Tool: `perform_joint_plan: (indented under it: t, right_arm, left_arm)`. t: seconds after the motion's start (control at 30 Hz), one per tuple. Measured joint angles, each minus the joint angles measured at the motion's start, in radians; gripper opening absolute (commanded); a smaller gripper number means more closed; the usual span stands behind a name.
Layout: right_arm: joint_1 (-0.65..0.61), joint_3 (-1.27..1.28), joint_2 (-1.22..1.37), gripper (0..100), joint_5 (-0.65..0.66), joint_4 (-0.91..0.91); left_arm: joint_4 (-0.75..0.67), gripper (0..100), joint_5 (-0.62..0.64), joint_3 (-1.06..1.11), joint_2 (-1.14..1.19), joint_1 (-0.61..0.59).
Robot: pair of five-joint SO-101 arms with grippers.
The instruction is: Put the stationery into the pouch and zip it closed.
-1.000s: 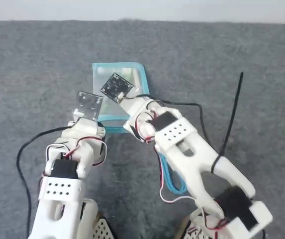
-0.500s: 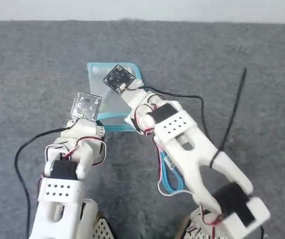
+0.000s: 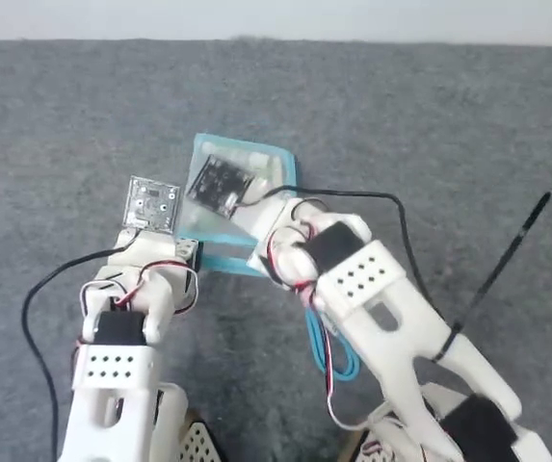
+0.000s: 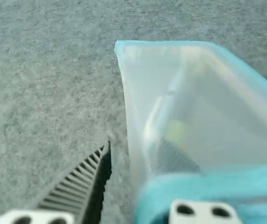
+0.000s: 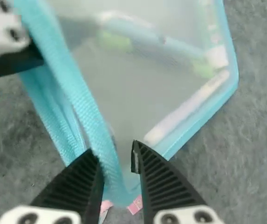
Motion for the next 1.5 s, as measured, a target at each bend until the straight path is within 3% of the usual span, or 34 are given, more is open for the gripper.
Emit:
perform_joint_plan:
  t: [0.2,0.33,0.53,0.77,1.0,1.17,1.5]
  right_arm:
    - [-0.008,0.018,-0.037,0.6,0.008,0.000]
    - [-0.008,0.018,-0.037,2.0,0.009,0.000]
    - [-0.015,0.017,-0.040,22.0,0.009,0.041]
    - [-0.021,0.017,-0.068,23.1,-0.020,0.124]
    - [0.150,0.017,-0.068,23.1,-0.163,0.215]
    - [0.307,0.094,-0.068,23.1,-0.183,0.259]
    - [0.322,0.338,-0.068,23.1,-0.244,0.032]
  left_arm:
    - [-0.041,0,-0.046,0.025,-0.002,0.017]
    - [-0.041,1,-0.112,0.041,-0.002,0.072]
    - [-0.064,1,-0.086,0.044,0.000,0.063]
    - [-0.080,1,0.023,0.046,0.002,-0.046]
    - [-0.080,1,0.041,0.046,0.002,-0.078]
    - [-0.080,1,0.086,0.046,0.002,-0.120]
    - [-0.080,1,0.092,0.046,0.002,-0.141]
